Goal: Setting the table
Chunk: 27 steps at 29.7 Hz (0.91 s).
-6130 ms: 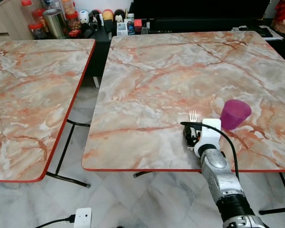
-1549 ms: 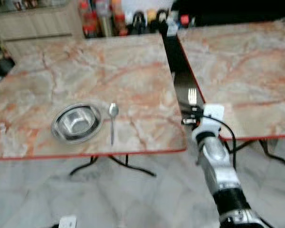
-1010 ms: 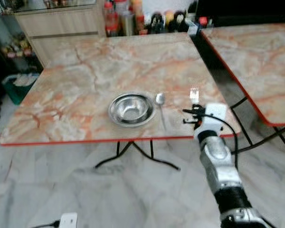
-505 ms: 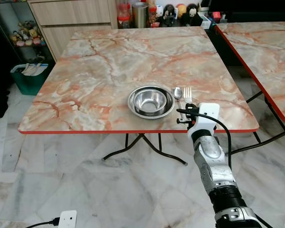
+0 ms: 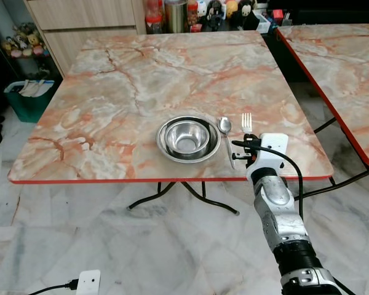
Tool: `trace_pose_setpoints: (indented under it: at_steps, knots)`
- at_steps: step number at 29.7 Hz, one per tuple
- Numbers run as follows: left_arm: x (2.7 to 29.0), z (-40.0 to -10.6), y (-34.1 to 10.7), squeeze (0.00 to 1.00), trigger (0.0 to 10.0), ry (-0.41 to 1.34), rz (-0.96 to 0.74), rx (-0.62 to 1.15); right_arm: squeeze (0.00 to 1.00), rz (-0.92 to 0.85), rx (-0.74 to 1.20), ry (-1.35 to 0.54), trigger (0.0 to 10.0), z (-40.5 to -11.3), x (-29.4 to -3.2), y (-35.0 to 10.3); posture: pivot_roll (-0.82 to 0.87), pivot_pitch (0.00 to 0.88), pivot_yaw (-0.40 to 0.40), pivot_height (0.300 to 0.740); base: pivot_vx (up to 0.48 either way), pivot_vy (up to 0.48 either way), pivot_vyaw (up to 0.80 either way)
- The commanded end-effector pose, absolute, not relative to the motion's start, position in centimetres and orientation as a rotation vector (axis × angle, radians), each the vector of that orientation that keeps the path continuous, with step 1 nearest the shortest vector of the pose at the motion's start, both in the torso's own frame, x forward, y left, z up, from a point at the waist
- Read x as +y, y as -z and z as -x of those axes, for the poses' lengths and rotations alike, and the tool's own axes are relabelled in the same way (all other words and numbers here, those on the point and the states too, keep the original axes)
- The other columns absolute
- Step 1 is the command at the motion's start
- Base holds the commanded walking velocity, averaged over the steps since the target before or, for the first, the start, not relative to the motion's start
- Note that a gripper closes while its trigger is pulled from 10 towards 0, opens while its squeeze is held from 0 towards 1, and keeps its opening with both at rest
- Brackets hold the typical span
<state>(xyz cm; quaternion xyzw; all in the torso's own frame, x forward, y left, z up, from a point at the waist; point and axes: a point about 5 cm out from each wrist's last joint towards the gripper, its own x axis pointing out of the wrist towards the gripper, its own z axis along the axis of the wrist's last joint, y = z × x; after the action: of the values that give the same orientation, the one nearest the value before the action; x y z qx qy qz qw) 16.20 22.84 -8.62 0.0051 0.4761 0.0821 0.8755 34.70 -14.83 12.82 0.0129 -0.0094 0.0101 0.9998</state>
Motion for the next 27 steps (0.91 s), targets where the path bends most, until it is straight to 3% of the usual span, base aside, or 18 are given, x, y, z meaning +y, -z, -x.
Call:
trace_pose_setpoints:
  at_steps: [1, 27]
  knots:
    - [23.4, -15.1, 8.9, 0.0, 10.0, -0.182, -0.012, 1.021, 0.0, -0.034, -0.019, -0.016, 10.0, -34.7, -14.9, -12.9, -0.06, 0.12, 0.038, 0.74, 0.3, 0.0, 0.0]
    - [22.3, -14.1, 9.6, 0.0, 10.0, -0.173, -0.006, 1.054, 0.0, -0.018, 0.001, 0.004, 10.0, -34.4, -15.4, -12.5, -0.07, 0.127, 0.036, 0.74, 0.304, 0.0, 0.0]
